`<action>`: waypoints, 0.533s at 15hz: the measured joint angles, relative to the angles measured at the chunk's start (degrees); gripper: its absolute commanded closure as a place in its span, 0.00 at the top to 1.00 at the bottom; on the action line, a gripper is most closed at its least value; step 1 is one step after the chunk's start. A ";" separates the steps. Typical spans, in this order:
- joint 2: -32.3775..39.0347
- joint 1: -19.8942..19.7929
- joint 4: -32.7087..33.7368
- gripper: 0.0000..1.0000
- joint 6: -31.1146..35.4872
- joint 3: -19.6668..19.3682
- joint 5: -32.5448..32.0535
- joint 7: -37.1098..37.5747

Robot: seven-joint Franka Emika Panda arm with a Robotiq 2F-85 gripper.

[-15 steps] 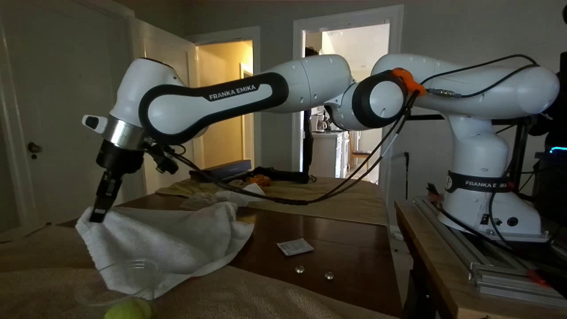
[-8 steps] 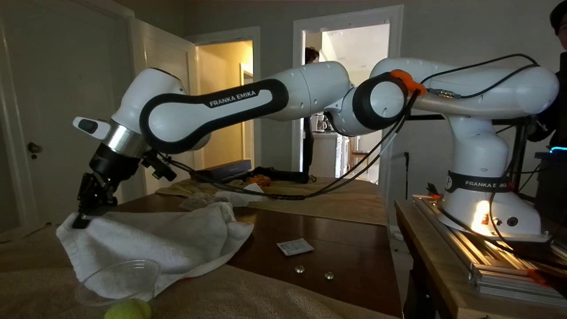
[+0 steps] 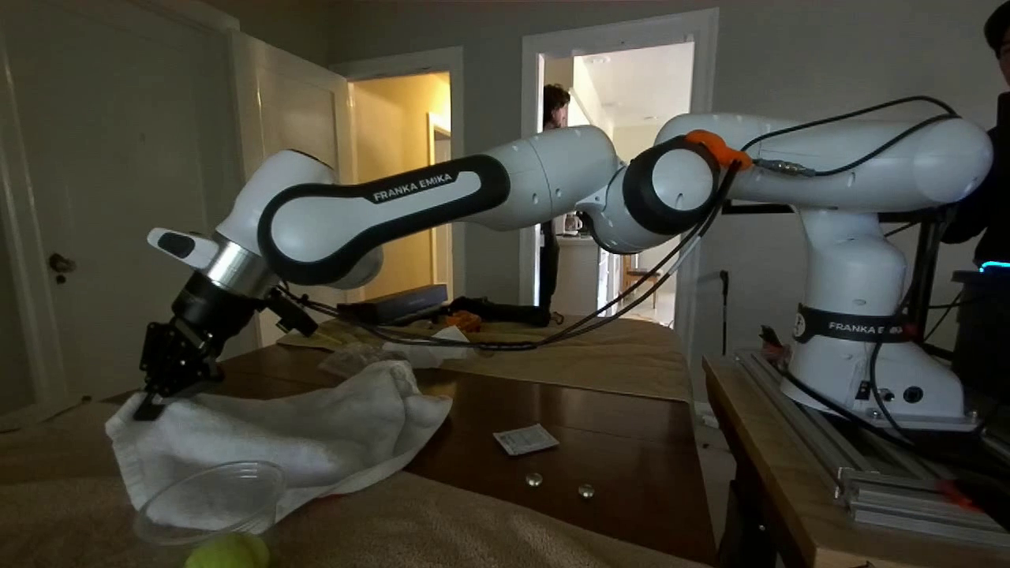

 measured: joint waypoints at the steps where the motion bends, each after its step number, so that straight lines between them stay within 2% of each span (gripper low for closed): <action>1: -0.24 -0.06 0.00 0.02 0.00 -1.58 0.00 3.62; 6: -0.81 0.01 -0.10 0.02 -0.12 -9.65 -0.60 22.15; 8: -0.73 0.10 -0.30 0.02 -1.33 -11.49 -0.87 27.59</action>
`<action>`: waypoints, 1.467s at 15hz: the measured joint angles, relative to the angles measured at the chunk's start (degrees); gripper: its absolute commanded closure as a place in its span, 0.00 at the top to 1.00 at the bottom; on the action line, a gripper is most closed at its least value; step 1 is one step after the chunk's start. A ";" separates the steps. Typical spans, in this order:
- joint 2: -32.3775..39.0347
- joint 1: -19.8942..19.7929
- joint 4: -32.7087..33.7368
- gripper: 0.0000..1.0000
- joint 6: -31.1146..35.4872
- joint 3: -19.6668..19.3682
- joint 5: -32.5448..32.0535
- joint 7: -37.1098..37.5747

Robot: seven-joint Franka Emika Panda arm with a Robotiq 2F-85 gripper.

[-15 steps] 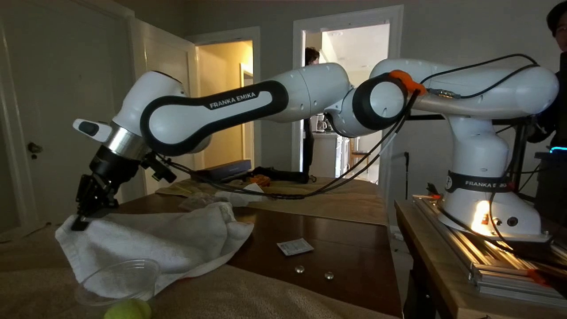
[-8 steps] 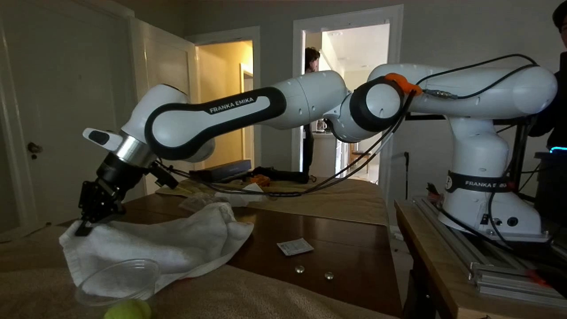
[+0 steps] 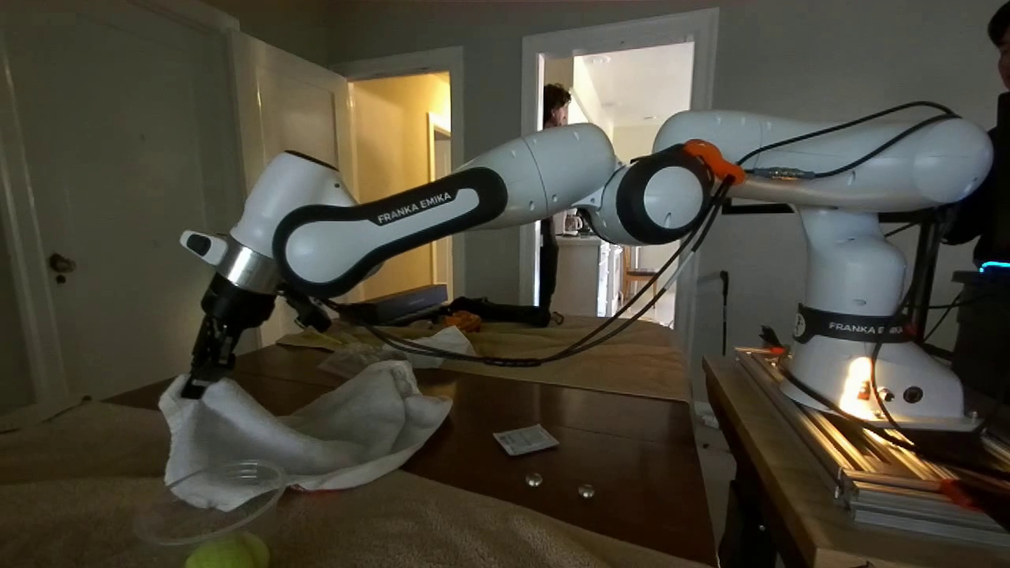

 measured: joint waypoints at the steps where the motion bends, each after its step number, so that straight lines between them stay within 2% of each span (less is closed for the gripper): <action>1: 0.07 0.03 0.00 0.02 -1.17 -0.25 -0.01 1.72; 10: 0.23 0.74 0.03 0.02 -11.70 0.93 -0.01 4.67; 16: 0.19 0.66 0.08 0.02 -14.48 1.44 0.00 4.85; 17: 0.19 0.60 0.09 0.24 -14.49 1.51 0.00 4.85; 22: -0.04 0.27 0.21 0.59 -14.75 1.53 0.01 5.17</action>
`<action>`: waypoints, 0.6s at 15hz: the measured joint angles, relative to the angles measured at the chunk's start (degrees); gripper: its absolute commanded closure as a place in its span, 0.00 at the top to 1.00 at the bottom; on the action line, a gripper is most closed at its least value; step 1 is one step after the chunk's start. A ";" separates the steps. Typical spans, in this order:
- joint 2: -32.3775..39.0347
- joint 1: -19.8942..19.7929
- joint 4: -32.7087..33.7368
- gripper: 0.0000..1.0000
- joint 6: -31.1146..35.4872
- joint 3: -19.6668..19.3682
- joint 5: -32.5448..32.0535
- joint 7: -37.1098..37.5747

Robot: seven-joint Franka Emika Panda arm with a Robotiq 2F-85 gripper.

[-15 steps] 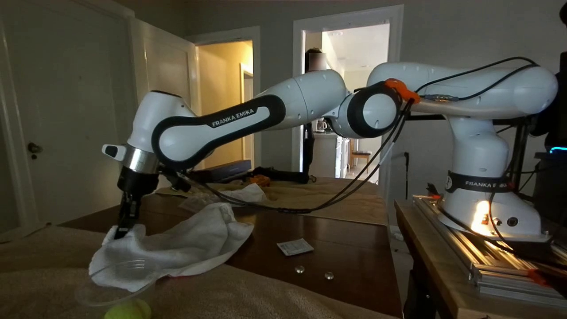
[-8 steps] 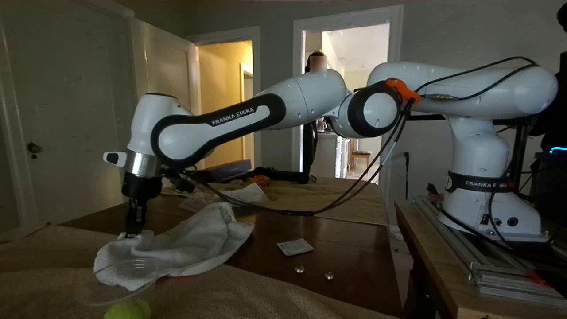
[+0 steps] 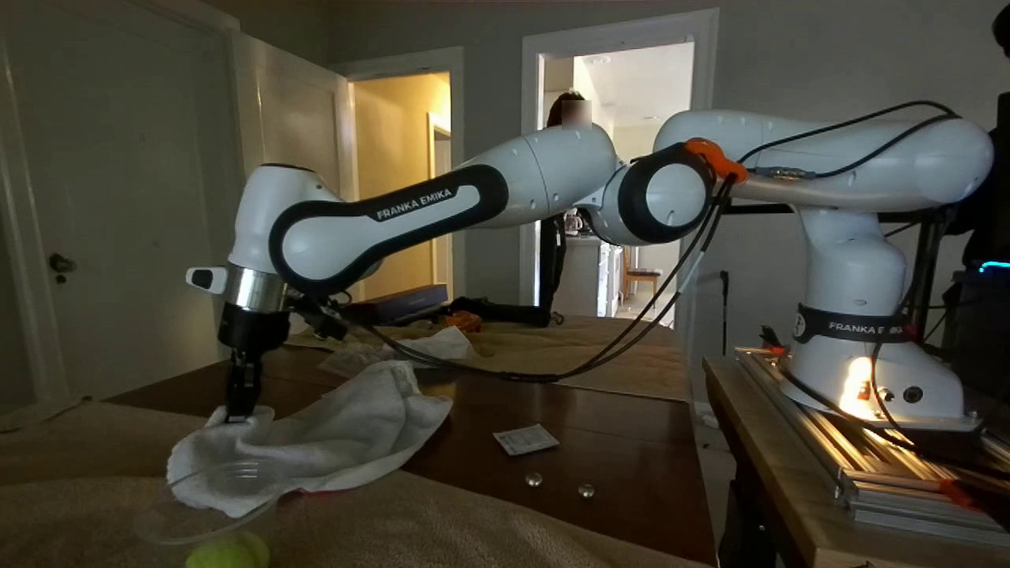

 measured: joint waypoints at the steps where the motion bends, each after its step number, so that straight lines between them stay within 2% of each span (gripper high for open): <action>1: -0.21 -0.27 0.16 0.65 0.00 -0.08 0.00 0.71; 5: -2.29 -3.11 0.64 0.94 -0.09 -3.11 -0.02 8.59; 7: -2.96 -5.71 0.64 1.00 -0.80 -4.91 -0.02 12.26; 9: -3.00 -8.13 0.62 1.00 -1.96 -6.27 -0.02 16.07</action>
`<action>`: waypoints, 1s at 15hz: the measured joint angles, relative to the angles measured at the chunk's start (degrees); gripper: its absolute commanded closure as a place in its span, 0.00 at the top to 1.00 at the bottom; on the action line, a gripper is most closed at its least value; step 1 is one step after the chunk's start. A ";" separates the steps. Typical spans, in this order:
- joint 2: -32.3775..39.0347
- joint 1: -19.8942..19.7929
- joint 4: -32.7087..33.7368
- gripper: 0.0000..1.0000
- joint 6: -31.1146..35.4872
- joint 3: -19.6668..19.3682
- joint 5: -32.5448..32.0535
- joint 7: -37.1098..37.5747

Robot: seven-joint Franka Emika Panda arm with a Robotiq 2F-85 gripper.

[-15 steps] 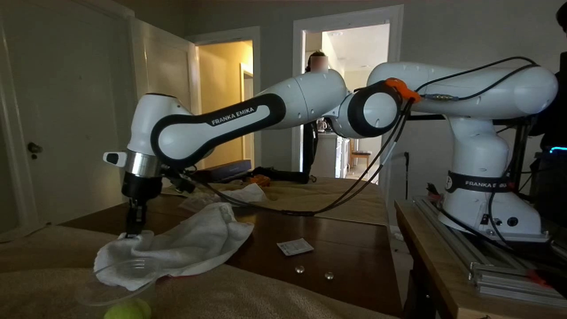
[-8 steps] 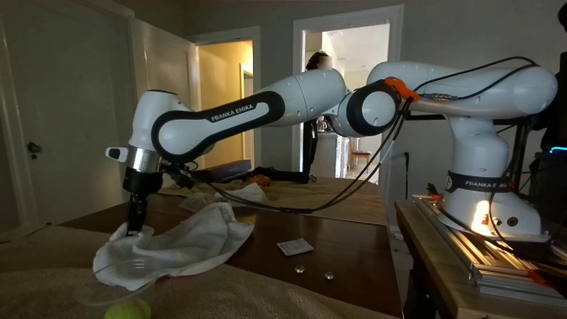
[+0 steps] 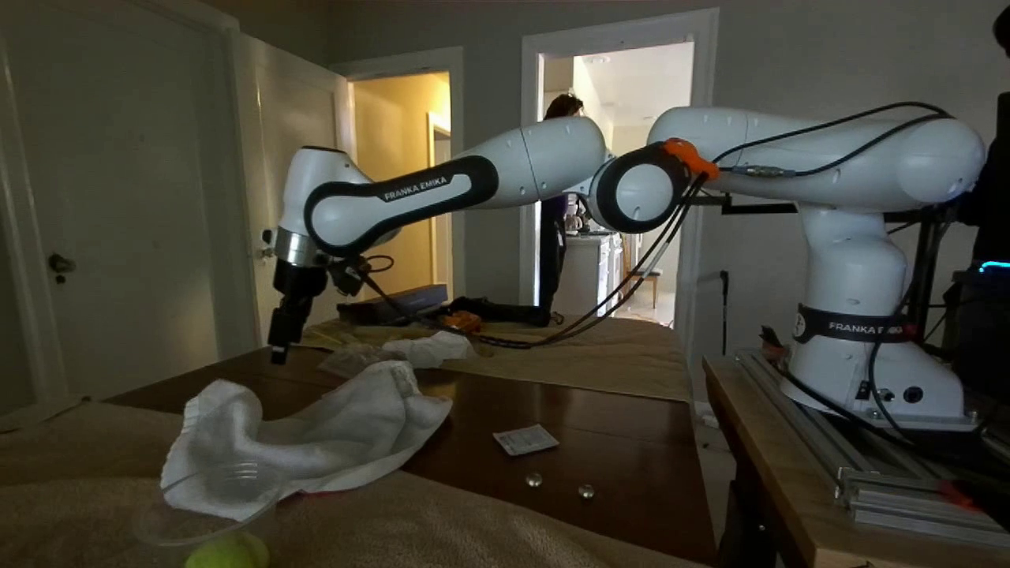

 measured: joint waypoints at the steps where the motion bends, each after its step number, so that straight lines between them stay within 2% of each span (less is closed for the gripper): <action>1: -0.01 -0.76 -0.01 1.00 -0.97 -0.53 0.00 2.27; 3: -0.08 -1.18 -0.01 1.00 -3.97 -0.82 0.01 6.26; 6: -0.42 0.02 -0.01 1.00 -7.59 0.60 0.08 7.10; 10: -1.49 2.57 0.00 1.00 -11.07 3.30 0.14 6.17; 15: -2.87 5.32 -0.01 1.00 -15.32 7.03 0.61 1.49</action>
